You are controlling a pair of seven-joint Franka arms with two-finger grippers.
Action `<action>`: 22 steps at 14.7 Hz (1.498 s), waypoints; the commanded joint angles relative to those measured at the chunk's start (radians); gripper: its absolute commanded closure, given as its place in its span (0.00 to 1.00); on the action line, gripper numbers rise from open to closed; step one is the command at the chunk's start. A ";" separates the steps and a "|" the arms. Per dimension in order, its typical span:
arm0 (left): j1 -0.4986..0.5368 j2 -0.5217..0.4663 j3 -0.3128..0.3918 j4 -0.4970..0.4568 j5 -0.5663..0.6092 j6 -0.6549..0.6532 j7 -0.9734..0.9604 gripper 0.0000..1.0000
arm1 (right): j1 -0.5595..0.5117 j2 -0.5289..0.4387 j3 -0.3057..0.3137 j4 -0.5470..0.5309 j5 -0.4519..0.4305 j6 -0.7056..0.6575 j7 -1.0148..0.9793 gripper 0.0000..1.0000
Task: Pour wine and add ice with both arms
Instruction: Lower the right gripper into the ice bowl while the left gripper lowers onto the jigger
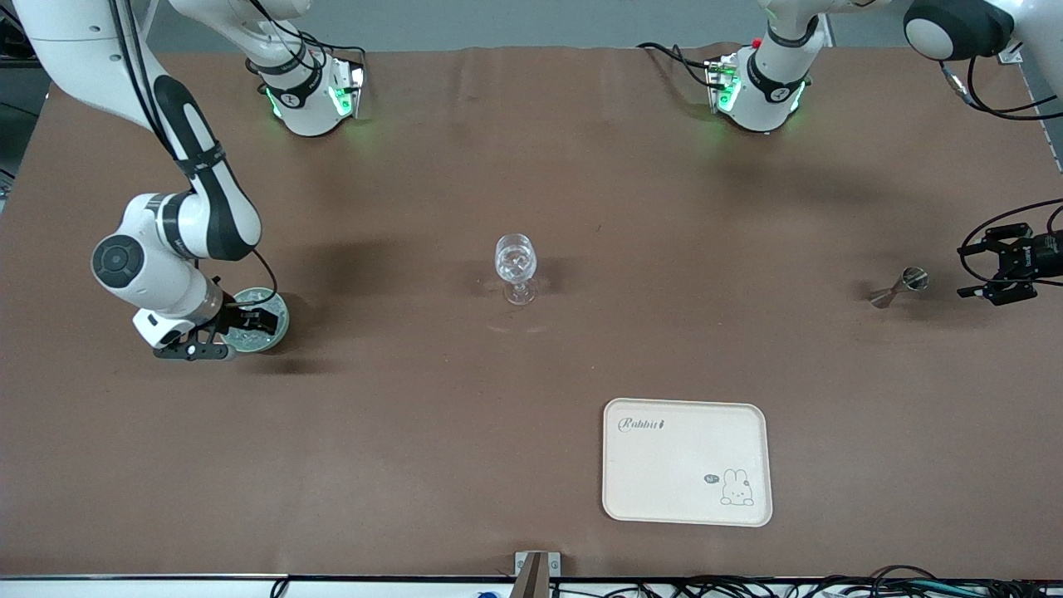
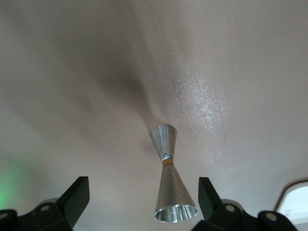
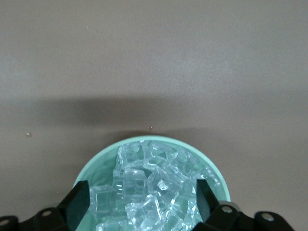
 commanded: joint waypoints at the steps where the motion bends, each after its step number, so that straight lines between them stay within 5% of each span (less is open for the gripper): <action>1: -0.003 0.062 0.019 0.051 -0.086 -0.044 -0.097 0.00 | -0.008 -0.026 0.004 -0.031 -0.008 0.010 -0.025 0.13; 8: 0.046 0.156 0.009 0.053 -0.199 -0.155 -0.101 0.00 | -0.026 -0.022 0.004 -0.033 -0.008 -0.008 -0.077 0.25; 11: 0.044 0.197 0.002 0.059 -0.293 -0.175 -0.148 0.00 | -0.020 -0.012 0.006 -0.034 -0.008 -0.008 -0.075 0.41; 18: 0.043 0.199 -0.030 0.047 -0.297 -0.218 -0.145 0.00 | -0.017 -0.012 0.006 0.001 -0.006 -0.071 -0.061 0.90; 22: 0.047 0.216 -0.045 0.042 -0.303 -0.218 -0.147 0.02 | -0.017 -0.013 0.006 0.053 -0.005 -0.163 -0.060 0.95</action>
